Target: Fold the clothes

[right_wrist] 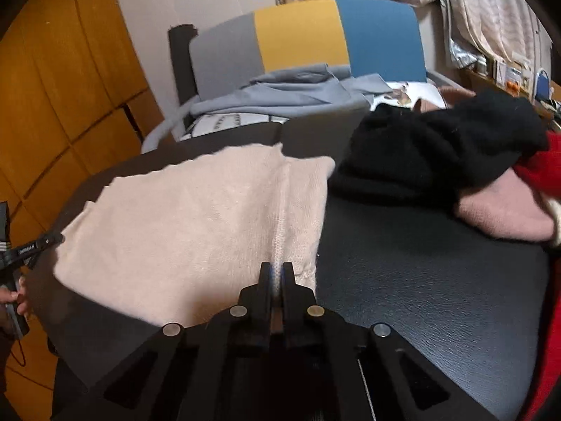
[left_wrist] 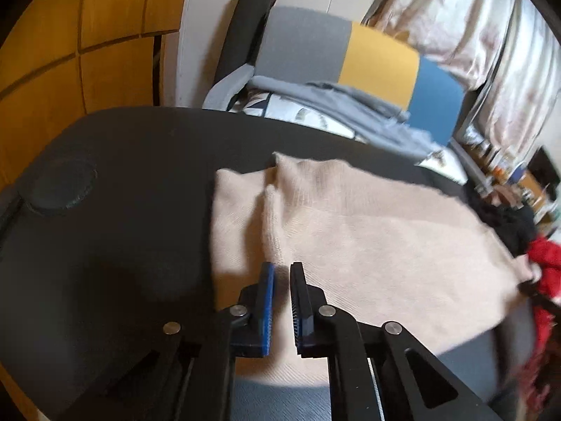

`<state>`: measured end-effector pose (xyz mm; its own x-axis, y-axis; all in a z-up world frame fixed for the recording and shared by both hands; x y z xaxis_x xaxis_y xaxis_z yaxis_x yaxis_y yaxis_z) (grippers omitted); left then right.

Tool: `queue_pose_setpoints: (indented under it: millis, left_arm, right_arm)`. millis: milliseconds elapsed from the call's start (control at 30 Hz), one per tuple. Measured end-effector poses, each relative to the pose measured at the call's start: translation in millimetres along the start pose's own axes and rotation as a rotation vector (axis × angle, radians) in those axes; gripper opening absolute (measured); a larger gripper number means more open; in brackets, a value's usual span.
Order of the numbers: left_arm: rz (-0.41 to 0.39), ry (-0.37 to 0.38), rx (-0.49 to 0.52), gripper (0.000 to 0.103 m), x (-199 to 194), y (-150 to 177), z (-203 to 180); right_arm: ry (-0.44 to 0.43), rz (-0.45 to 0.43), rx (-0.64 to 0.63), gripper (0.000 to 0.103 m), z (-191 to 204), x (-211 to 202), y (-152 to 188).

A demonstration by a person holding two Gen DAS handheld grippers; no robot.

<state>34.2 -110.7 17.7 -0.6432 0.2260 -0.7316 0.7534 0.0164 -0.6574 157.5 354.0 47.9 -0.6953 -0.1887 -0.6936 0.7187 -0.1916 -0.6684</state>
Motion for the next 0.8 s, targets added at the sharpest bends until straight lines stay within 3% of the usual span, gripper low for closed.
queue_pose_setpoints:
  millis: [167,267,300,367,433,500,567,600,633,700,800]
  left_arm:
    - [0.049,-0.016,0.006,0.01,8,27,6]
    - [0.06,-0.019,-0.013,0.013,13,37,12]
    - [0.056,-0.009,-0.014,0.02,13,36,13]
    - [0.044,-0.01,-0.01,0.038,13,30,14]
    - [0.009,-0.049,0.021,0.064,14,22,12]
    - [-0.013,-0.112,0.052,0.066,16,17,13]
    - [-0.004,-0.078,0.058,0.064,23,15,9]
    - [0.009,-0.076,0.062,0.052,27,15,8]
    - [0.022,-0.09,0.071,0.029,32,15,7]
    - [0.032,-0.133,0.097,0.01,34,16,4]
    - [-0.028,-0.105,0.081,0.008,15,10,-1]
  right_arm:
    - [-0.008,0.046,0.049,0.003,-12,10,22]
    - [-0.032,0.003,0.088,0.012,-16,5,28]
    - [-0.038,-0.004,0.087,0.025,-15,3,27]
    - [-0.044,-0.013,0.072,0.026,-12,2,23]
    - [-0.049,-0.014,0.05,0.026,-8,6,19]
    - [-0.057,-0.003,0.046,0.026,-4,14,18]
    - [-0.042,0.015,0.054,0.018,-4,23,20]
    - [-0.036,0.022,0.069,0.006,-5,28,22]
    - [-0.036,0.023,0.089,0.006,-6,30,22]
    - [-0.041,0.019,0.127,0.004,-10,32,23]
    - [-0.045,-0.006,0.156,0.003,-13,25,19]
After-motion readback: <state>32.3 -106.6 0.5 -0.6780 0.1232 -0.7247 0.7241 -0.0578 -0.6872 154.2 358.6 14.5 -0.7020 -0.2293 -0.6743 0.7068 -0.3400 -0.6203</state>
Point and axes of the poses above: each gripper's, at about its wrist camera, not at the fingertips, and x roughly the way its jaws point, z to its left, y to its underside, the point moved 5 cm from there along x, roughly the way its jaws point, and after that the axes turned 4 degrees about -y, right-handed, at the moved point
